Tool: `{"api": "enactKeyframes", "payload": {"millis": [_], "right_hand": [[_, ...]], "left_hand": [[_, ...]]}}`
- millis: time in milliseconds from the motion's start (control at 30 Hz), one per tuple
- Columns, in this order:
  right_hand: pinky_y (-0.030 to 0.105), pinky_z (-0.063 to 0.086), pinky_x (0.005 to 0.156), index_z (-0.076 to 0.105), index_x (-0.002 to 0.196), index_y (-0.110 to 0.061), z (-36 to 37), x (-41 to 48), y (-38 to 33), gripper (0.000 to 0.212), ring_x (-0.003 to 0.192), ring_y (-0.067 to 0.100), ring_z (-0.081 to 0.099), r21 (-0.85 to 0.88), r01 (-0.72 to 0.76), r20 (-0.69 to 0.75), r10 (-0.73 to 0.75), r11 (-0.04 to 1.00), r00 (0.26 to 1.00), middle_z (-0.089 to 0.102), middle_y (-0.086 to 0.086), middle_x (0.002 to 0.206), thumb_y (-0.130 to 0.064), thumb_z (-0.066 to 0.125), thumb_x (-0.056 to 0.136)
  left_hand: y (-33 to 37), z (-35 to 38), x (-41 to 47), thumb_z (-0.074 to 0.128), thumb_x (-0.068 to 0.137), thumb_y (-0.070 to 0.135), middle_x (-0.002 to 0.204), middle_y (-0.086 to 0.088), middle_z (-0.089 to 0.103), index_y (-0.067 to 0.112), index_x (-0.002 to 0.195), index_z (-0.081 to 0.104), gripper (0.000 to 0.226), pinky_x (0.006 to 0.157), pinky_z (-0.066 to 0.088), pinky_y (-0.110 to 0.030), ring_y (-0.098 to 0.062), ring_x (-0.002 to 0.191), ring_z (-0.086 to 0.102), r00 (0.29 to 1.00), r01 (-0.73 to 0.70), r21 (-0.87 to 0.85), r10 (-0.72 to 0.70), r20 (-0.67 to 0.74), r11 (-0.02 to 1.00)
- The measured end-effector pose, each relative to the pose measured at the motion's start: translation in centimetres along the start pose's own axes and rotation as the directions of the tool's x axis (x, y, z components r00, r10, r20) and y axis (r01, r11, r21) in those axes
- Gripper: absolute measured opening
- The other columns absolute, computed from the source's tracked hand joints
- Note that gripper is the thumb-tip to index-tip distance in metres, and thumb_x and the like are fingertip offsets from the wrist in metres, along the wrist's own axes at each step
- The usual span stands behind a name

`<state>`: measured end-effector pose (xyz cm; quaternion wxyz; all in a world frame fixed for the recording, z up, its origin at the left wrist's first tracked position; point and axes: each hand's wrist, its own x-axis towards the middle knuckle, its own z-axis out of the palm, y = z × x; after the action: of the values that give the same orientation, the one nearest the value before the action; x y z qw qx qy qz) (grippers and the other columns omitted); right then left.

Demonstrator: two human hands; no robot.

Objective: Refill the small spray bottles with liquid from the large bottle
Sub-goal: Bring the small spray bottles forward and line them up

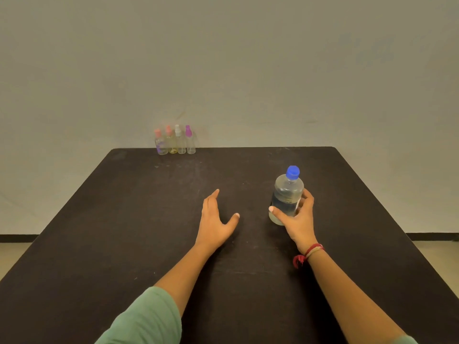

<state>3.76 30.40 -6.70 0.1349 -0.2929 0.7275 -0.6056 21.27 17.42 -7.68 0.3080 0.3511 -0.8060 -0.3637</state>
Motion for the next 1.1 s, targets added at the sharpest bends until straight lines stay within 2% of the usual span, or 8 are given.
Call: {"api": "enactKeyframes", "payload": {"millis": [133, 200, 233, 333, 533, 700, 867, 1100], "right_hand": [[0.035, 0.037, 0.102, 0.037, 0.133, -0.019, 1.0, -2.7, -1.6, 0.097, 0.116, 0.016, 0.041, -0.056, -0.077, -0.327, 0.055, 0.995, 0.943, 0.033, -0.006, 0.123, -0.035, 0.092, 0.054], [0.039, 0.037, 0.098, 0.046, 0.124, -0.012, 2.4, -5.7, -2.9, 0.087, 0.109, 0.018, 0.045, -0.133, 0.020, -0.488, -0.083, 0.991, 0.869, 0.039, -0.006, 0.113, -0.032, 0.092, 0.053], [0.038, 0.039, 0.093, 0.049, 0.119, -0.012, 3.4, -7.2, -3.5, 0.078, 0.103, 0.015, 0.045, -0.151, 0.092, -0.491, -0.155, 0.984, 0.857, 0.041, -0.008, 0.108, -0.027, 0.092, 0.056], [0.025, 0.042, 0.082, 0.049, 0.111, -0.022, 7.0, -9.2, -4.8, 0.057, 0.098, 0.003, 0.046, -0.086, 0.209, -0.295, -0.225, 0.974, 0.928, 0.041, -0.021, 0.105, -0.020, 0.085, 0.067], [0.011, 0.043, 0.070, 0.051, 0.106, -0.032, 14.6, -3.5, -4.6, 0.043, 0.091, 0.003, 0.050, 0.037, 0.091, 0.033, -0.092, 0.995, 0.995, 0.042, -0.014, 0.104, -0.009, 0.074, 0.078], [0.005, 0.042, 0.070, 0.054, 0.105, -0.024, 21.7, 3.5, -3.6, 0.032, 0.092, 0.008, 0.054, 0.107, -0.057, 0.072, 0.050, 0.993, 0.996, 0.051, 0.002, 0.110, -0.007, 0.070, 0.082], [0.023, 0.048, 0.086, 0.056, 0.111, -0.017, 26.9, 10.1, -3.0, 0.034, 0.096, 0.012, 0.056, 0.075, -0.017, 0.083, 0.011, 0.997, 0.996, 0.055, 0.008, 0.113, -0.013, 0.072, 0.082], [0.020, 0.044, 0.081, 0.054, 0.117, -0.012, 30.9, 16.2, -2.7, 0.046, 0.094, 0.012, 0.056, 0.124, -0.041, 0.043, 0.036, 0.991, 0.998, 0.056, 0.013, 0.116, -0.020, 0.078, 0.078]], "left_hand": [[-0.3, 0.3, 0.0, 0.070, 0.086, 0.029, 0.147, 0.000, 0.030, 0.016, 0.149, 0.022, 0.081, 0.106, 0.024, -0.024, -0.006, 0.134, 0.027, 0.999, 0.004, -0.074, -0.007, -0.043, 0.997], [-0.8, 0.4, 0.1, 0.070, 0.086, 0.027, 0.145, 0.000, 0.031, 0.017, 0.148, 0.025, 0.078, 0.106, 0.025, -0.024, -0.007, 0.132, 0.028, 0.996, 0.026, -0.109, -0.035, -0.083, 0.994], [-1.1, 0.3, 0.2, 0.070, 0.086, 0.025, 0.144, 0.001, 0.031, 0.018, 0.148, 0.026, 0.076, 0.106, 0.026, -0.025, -0.008, 0.133, 0.030, 0.992, 0.049, -0.142, -0.064, -0.105, 0.989], [-2.1, -0.5, 1.2, 0.068, 0.088, 0.020, 0.139, 0.006, 0.030, 0.020, 0.146, 0.029, 0.070, 0.106, 0.030, -0.027, -0.010, 0.132, 0.034, 0.978, 0.087, -0.223, -0.127, -0.168, 0.971], [-5.6, -5.3, 4.7, 0.070, 0.086, 0.021, 0.141, -0.002, 0.036, 0.015, 0.144, 0.035, 0.068, 0.101, 0.031, -0.024, -0.006, 0.126, 0.034, 0.956, 0.070, -0.142, -0.107, -0.273, 0.987], [-8.9, -8.8, 8.5, 0.071, 0.085, 0.023, 0.142, -0.003, 0.037, 0.016, 0.144, 0.035, 0.070, 0.103, 0.033, -0.026, -0.013, 0.132, 0.037, 0.936, 0.105, -0.163, -0.153, -0.317, 0.981], [-10.1, -8.8, 9.9, 0.072, 0.085, 0.026, 0.141, 0.004, 0.036, 0.018, 0.145, 0.033, 0.072, 0.103, 0.031, -0.024, -0.007, 0.131, 0.036, 0.915, 0.094, -0.266, -0.189, -0.358, 0.959], [-10.9, -8.9, 10.3, 0.071, 0.086, 0.024, 0.136, 0.010, 0.034, 0.021, 0.144, 0.031, 0.070, 0.101, 0.031, -0.022, -0.003, 0.126, 0.036, 0.894, 0.091, -0.346, -0.230, -0.385, 0.934]]}}
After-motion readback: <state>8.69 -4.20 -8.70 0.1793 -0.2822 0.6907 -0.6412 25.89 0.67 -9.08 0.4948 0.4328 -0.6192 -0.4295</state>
